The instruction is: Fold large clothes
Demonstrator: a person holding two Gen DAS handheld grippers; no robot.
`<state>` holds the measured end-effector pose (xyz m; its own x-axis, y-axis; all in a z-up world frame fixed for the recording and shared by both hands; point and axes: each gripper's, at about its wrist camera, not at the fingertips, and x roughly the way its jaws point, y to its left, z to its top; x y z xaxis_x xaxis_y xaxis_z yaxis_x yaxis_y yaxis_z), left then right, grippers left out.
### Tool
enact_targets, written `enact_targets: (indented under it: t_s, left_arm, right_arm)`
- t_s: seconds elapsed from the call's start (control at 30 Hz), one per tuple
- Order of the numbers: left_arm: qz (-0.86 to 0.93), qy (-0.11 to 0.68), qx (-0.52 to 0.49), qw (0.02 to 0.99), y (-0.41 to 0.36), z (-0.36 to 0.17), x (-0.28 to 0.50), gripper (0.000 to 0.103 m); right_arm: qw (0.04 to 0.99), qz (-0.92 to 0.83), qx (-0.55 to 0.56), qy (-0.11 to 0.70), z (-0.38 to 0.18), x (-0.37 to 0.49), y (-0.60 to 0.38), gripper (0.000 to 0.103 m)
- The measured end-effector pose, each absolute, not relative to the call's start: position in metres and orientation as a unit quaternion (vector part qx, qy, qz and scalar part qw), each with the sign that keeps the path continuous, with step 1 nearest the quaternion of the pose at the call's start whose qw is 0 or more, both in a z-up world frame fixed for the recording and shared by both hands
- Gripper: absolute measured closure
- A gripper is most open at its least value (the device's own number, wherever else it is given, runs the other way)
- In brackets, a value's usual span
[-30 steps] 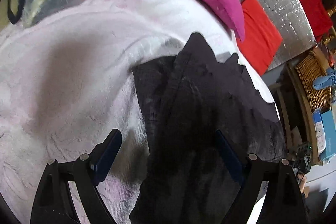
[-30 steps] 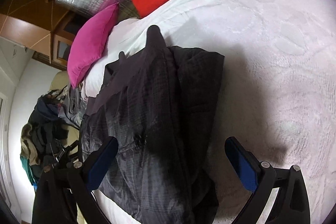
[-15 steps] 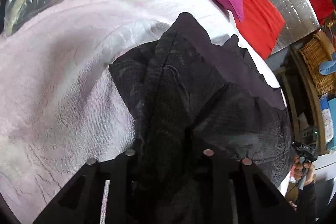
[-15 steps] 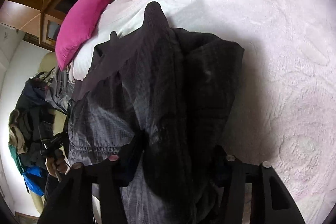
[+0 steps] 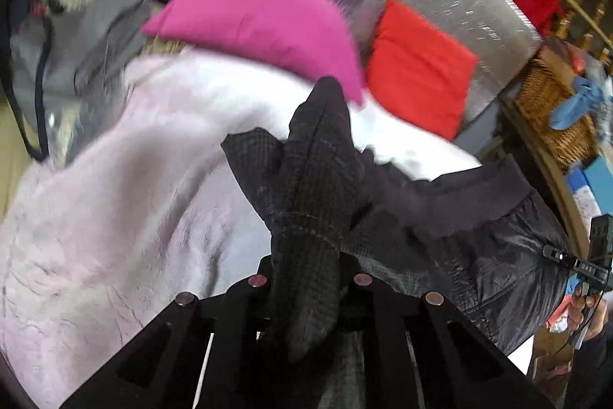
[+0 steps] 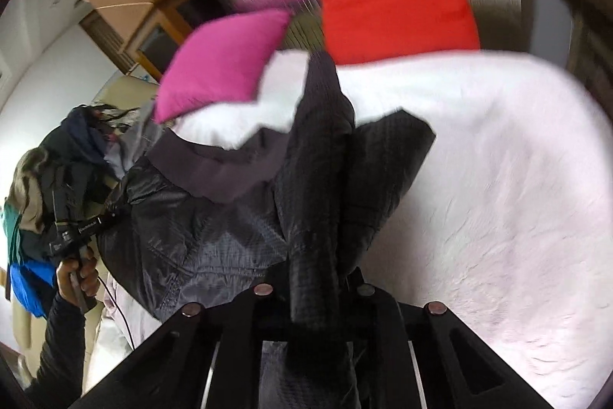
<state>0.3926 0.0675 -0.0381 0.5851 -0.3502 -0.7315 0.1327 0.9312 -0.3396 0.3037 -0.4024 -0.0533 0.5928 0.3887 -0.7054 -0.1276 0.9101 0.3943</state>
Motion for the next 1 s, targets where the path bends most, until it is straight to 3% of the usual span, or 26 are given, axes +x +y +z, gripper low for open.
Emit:
enact_targets:
  t_s: [0.2,0.33,0.4,0.5,0.53,0.57,0.63,0.8,0.87,0.93,1.0]
  left_arm:
    - [-0.176,0.387,-0.121,0.897,0.051,-0.004,0.339,0.089]
    - [-0.194,0.39,-0.128,0.891,0.045,-0.034,0.307,0.088]
    - [-0.197,0.414,-0.131,0.879,0.037,-0.075,0.299,0.085]
    - [-0.14,0.498,-0.114,0.848,0.028,-0.145,0.297,0.071]
    - [-0.108,0.527,-0.092,0.838,0.027,-0.168,0.296,0.052]
    - [-0.102,0.513,-0.09,0.847,0.031,-0.177,0.288,0.048]
    - [-0.084,0.472,-0.083,0.873,0.042,-0.162,0.272,0.044]
    - [-0.021,0.4,-0.059,0.914,0.065,-0.099,0.257,0.039]
    - [-0.029,0.38,-0.065,0.922,0.063,-0.078,0.255,0.035]
    - [-0.053,0.378,-0.054,0.923,0.045,-0.068,0.255,0.027]
    - [-0.086,0.381,-0.026,0.92,0.017,-0.07,0.255,0.027]
  right_arm:
    - [0.901,0.126,0.143,0.389,-0.021,0.233,-0.43,0.091]
    - [0.895,0.11,0.171,0.396,-0.057,0.19,-0.455,0.091]
    - [0.885,0.104,0.199,0.409,-0.093,0.18,-0.467,0.09]
    - [0.853,0.072,0.211,0.472,-0.168,0.177,-0.476,0.08]
    - [0.835,0.043,0.203,0.509,-0.196,0.177,-0.477,0.07]
    - [0.836,0.034,0.219,0.502,-0.209,0.17,-0.483,0.05]
    - [0.844,0.027,0.266,0.465,-0.207,0.153,-0.5,0.04]
    - [0.875,0.004,0.262,0.406,-0.158,0.141,-0.518,0.038]
    - [0.878,0.039,0.281,0.386,-0.138,0.149,-0.507,0.033]
    - [0.875,0.069,0.271,0.395,-0.128,0.169,-0.487,0.031]
    - [0.885,0.04,0.201,0.417,-0.126,0.192,-0.468,0.031]
